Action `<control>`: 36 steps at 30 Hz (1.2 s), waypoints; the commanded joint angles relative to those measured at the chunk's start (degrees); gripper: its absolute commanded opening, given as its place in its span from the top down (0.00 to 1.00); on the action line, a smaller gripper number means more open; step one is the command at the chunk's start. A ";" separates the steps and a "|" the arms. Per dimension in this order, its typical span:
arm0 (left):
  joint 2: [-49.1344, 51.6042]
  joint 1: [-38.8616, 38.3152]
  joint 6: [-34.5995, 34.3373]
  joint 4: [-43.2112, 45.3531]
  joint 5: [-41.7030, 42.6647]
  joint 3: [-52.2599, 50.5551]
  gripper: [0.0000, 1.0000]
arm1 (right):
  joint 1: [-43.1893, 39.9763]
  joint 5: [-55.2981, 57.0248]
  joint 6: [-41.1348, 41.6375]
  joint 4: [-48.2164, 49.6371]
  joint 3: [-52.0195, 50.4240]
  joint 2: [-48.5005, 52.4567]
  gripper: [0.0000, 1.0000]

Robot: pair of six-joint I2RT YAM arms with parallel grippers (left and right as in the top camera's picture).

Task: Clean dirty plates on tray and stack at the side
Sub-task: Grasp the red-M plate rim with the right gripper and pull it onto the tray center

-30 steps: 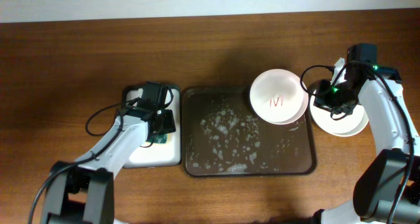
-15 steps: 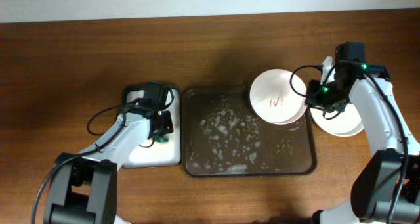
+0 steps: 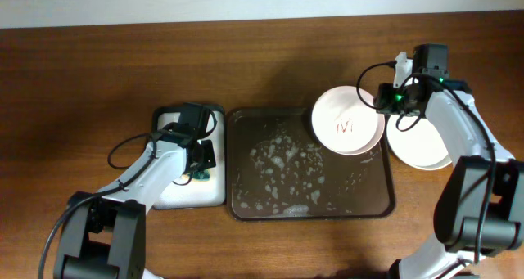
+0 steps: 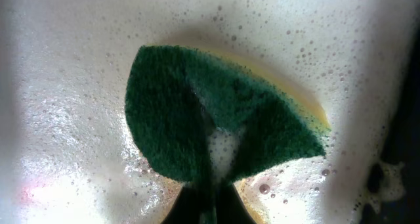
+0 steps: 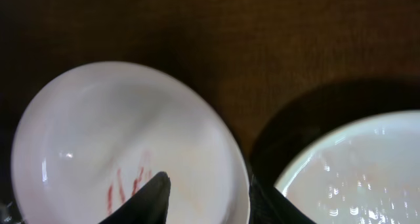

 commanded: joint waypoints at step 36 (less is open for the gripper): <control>-1.20 0.44 -0.13 0.28 0.61 0.50 1.00 | 13.92 -5.88 3.43 -22.32 -0.09 1.49 0.96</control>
